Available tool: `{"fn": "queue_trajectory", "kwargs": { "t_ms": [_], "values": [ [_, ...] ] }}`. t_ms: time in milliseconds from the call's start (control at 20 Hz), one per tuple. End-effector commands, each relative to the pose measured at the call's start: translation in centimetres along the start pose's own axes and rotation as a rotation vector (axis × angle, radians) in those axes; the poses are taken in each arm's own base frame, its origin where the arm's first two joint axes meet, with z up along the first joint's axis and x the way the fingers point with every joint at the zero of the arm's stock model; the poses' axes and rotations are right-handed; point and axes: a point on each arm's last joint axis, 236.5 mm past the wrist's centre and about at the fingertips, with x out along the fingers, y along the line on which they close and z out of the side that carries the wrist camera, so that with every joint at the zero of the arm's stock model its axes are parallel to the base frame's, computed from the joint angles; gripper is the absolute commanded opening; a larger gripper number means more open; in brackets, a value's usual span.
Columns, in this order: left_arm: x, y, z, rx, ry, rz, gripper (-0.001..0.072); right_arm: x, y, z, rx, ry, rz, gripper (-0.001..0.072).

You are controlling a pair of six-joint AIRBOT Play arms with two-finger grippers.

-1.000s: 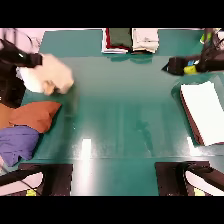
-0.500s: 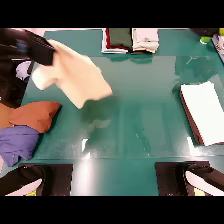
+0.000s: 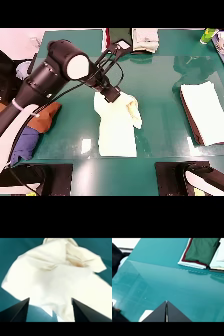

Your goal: Fold the shirts.

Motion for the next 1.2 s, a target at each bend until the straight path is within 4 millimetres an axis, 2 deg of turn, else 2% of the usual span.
{"fn": "queue_trajectory", "kwargs": {
  "t_ms": [0,100,150,300,400,550,650,800,850,950,1000,1100,1150],
  "values": [
    [1.1,5.3,-0.7,-0.076,0.029,0.081,0.0621,0.1,0.0,-0.1,0.0,0.005,0.001,0.0017],
    [1.8,9.8,-2.3,-0.204,0.058,0.113,0.0621,0.1,0.0,-0.2,0.001,0.011,0.001,0.0017],
    [2.7,11.3,-3.1,-0.249,0.076,0.108,0.0621,0.2,0.0,-0.4,0.001,0.016,0.001,0.0017],
    [7.3,13.1,-5.4,-0.303,0.157,0.073,0.0622,1.0,-0.4,-1.1,0.009,0.053,-0.002,0.0017],
    [10.8,13.1,-6.7,-0.303,0.214,0.051,0.0622,1.8,-0.9,-2.5,0.017,0.113,-0.004,0.0017],
    [15.0,11.0,-6.1,-0.299,0.192,-0.068,0.0622,3.3,-1.7,-4.4,0.033,0.199,-0.01,0.0017],
    [16.5,11.0,-5.8,-0.317,0.173,-0.078,0.0622,4.1,-2.2,-5.4,0.043,0.244,-0.013,0.0017],
    [17.2,11.1,-6.0,-0.31,0.177,-0.078,0.062,5.4,-2.9,-6.8,0.058,0.306,-0.017,0.0017],
    [17.2,11.1,-6.0,-0.301,0.178,-0.079,0.0578,5.7,-3.1,-7.2,0.062,0.323,-0.018,0.0017],
    [17.2,11.1,-6.1,-0.299,0.181,-0.078,0.0186,6.3,-3.5,-7.9,0.07,0.353,-0.02,0.0017],
    [17.1,11.2,-6.2,-0.282,0.184,-0.078,0.0033,6.5,-3.6,-8.3,0.073,0.371,-0.02,0.0017],
    [16.2,11.9,-6.5,-0.272,0.213,-0.042,0.0027,6.6,-3.8,-9.5,0.078,0.422,-0.021,0.0017],
    [15.2,13.1,-6.4,-0.264,0.208,0.013,0.0027,6.5,-3.9,-10.3,0.081,0.46,-0.02,0.0017]
  ]
}}
